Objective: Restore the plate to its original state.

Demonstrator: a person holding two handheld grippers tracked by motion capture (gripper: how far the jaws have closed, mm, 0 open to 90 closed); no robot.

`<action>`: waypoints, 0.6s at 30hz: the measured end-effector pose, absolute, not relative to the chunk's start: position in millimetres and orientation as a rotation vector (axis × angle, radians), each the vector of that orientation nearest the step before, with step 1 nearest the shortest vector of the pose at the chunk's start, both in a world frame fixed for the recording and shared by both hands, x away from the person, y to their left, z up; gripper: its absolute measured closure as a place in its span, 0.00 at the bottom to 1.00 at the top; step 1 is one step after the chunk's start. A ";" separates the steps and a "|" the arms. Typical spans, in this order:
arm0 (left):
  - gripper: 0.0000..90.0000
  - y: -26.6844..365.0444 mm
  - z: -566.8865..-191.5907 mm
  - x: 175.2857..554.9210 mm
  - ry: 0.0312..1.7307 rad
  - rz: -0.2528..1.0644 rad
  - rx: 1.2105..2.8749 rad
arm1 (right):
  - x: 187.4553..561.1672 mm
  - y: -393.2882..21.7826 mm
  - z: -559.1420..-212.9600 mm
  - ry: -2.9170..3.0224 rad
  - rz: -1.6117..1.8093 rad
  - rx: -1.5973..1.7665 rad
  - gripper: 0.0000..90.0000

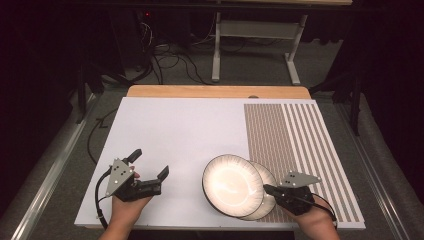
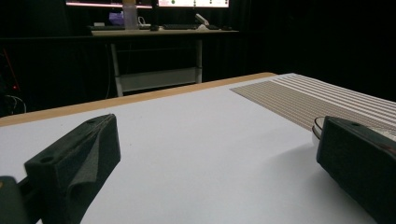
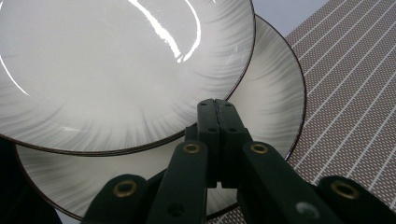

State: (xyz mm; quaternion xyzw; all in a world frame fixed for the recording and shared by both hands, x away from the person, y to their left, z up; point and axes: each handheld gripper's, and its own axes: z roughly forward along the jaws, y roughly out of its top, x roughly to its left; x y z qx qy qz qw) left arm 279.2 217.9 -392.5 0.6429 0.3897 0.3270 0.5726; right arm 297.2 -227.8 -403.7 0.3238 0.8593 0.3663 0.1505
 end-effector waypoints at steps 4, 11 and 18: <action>0.01 218.1 -392.4 279.0 0.914 0.766 1.503 | 297.4 -227.9 -404.0 2.468 1.055 0.930 1.00; 0.01 218.3 -392.2 278.7 0.914 0.766 1.504 | 297.6 -229.4 -403.2 2.466 1.053 0.927 1.00; 0.01 218.1 -392.4 279.0 0.914 0.764 1.503 | 298.2 -234.9 -401.4 2.443 1.066 0.958 1.00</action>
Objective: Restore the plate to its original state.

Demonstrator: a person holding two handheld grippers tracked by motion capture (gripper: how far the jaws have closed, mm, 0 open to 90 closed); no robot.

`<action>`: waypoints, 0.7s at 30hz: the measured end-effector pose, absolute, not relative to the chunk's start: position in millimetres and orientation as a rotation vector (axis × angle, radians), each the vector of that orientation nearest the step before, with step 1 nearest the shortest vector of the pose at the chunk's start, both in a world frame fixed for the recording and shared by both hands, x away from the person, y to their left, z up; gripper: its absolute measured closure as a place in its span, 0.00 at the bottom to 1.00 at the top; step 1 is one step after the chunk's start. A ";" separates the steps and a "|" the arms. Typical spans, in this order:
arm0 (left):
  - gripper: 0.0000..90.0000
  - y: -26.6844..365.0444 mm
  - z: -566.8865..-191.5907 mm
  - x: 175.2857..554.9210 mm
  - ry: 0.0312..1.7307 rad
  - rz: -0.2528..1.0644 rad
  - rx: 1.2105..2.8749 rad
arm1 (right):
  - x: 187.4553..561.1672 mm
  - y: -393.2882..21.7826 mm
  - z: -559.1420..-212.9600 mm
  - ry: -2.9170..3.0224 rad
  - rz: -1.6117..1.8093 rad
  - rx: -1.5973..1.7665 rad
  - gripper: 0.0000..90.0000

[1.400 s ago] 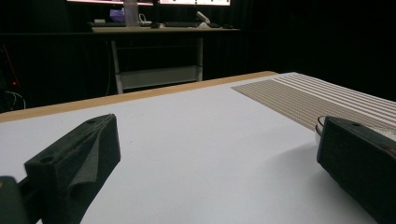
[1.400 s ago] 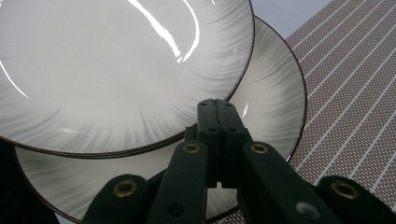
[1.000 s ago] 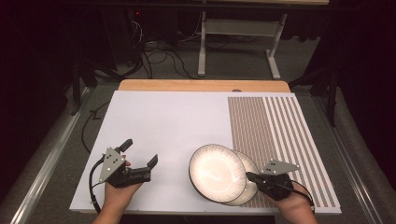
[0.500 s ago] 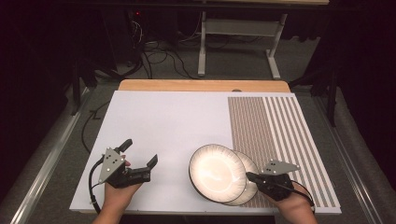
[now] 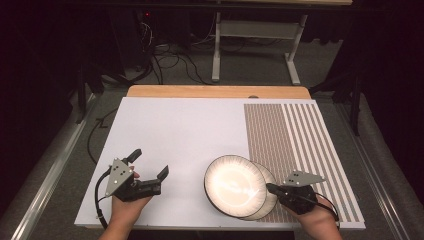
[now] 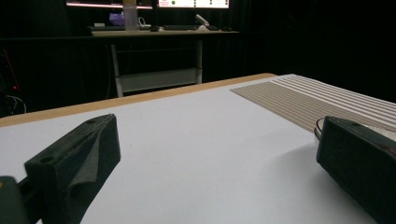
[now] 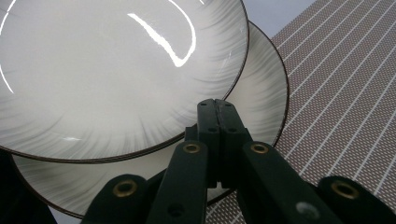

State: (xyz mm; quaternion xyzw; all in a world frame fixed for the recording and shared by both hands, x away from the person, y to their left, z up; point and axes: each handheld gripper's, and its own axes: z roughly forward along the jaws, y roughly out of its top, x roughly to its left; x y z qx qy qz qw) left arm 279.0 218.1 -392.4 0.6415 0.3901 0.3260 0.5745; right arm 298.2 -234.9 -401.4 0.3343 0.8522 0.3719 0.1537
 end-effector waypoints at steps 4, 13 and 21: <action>0.01 218.0 -392.3 278.9 0.912 0.765 1.506 | 298.4 -237.0 -400.6 2.440 1.067 0.959 1.00; 0.01 218.1 -392.5 279.1 0.911 0.764 1.508 | 298.5 -239.3 -399.2 2.428 1.070 0.968 1.00; 0.01 217.8 -392.6 279.3 0.910 0.763 1.510 | 299.6 -250.2 -396.3 2.393 1.080 1.006 1.00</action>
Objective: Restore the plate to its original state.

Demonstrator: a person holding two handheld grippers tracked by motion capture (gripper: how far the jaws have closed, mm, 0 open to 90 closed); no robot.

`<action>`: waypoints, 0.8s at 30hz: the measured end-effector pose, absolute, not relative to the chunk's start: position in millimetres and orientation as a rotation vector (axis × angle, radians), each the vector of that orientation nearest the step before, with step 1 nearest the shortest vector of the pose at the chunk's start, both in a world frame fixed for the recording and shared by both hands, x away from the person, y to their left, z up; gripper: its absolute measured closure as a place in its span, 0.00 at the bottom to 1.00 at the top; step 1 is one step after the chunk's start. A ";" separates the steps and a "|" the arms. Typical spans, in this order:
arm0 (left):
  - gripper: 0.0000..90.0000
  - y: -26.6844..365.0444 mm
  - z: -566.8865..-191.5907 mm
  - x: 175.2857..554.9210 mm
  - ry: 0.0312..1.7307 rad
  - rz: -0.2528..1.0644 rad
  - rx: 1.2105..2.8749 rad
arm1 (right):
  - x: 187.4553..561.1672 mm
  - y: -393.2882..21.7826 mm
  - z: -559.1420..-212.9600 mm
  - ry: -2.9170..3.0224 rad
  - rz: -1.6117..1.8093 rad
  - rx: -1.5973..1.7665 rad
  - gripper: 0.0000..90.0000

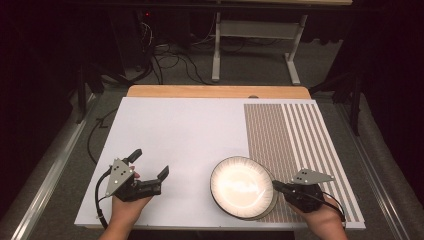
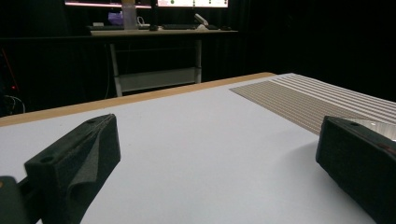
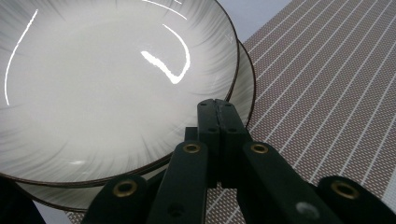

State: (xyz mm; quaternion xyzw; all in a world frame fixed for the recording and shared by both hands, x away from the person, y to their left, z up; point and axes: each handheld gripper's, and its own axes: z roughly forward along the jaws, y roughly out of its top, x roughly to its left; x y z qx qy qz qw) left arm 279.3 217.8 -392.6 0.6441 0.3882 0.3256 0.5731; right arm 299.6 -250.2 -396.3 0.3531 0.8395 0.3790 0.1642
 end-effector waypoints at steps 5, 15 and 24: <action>0.01 217.5 -392.8 279.3 0.910 0.763 1.511 | 300.1 -255.0 -394.6 2.371 1.087 1.027 1.00; 0.01 217.8 -392.5 279.1 0.909 0.763 1.513 | 301.1 -262.4 -392.0 2.350 1.104 1.049 1.00; 0.01 218.1 -392.9 280.0 0.912 0.759 1.517 | 304.2 -272.5 -390.3 2.275 1.102 1.096 1.00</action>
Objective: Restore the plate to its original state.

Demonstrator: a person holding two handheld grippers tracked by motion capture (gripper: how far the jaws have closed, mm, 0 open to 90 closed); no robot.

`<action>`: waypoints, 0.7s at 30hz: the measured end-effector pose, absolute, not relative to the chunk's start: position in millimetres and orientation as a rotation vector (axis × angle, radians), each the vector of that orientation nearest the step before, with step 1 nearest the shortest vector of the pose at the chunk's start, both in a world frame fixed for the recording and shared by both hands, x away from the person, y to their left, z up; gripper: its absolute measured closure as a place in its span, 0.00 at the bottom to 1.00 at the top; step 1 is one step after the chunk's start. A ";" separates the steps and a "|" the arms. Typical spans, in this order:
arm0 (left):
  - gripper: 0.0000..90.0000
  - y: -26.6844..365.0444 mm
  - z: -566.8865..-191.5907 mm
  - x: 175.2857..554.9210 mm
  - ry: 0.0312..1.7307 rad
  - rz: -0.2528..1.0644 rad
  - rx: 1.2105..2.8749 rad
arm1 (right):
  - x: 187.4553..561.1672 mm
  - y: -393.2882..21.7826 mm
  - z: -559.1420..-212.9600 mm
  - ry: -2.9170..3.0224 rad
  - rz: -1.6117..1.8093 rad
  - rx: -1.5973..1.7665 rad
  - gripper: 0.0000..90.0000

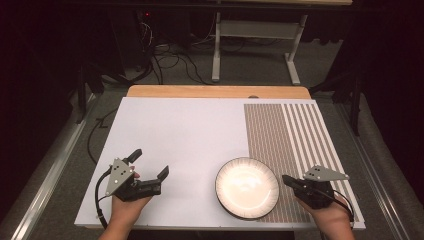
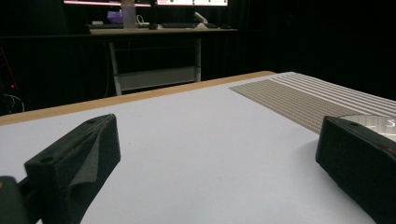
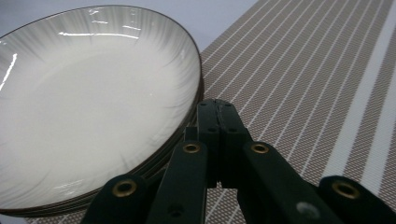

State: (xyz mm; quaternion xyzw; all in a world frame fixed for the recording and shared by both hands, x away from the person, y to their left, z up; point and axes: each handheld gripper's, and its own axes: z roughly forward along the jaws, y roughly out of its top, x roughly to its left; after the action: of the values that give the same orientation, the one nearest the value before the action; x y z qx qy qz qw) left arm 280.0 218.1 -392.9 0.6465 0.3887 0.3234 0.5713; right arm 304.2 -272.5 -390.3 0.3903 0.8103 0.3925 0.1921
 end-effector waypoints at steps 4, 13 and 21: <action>0.01 217.8 -393.4 280.4 0.914 0.753 1.520 | 306.2 -280.2 -388.0 2.217 1.109 1.120 0.98; 0.01 215.9 -394.4 281.2 0.921 0.730 1.536 | 308.8 -294.9 -384.0 2.015 1.153 1.172 0.64; 0.01 214.3 -395.1 281.4 0.934 0.717 1.560 | 311.5 -303.7 -383.6 1.876 1.225 1.185 0.30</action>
State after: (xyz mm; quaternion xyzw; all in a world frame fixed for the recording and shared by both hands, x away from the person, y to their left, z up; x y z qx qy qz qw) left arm 281.4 214.3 -395.1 0.6616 0.3962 0.3040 0.5593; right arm 311.5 -303.7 -383.6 0.4461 0.7065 0.4612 0.2988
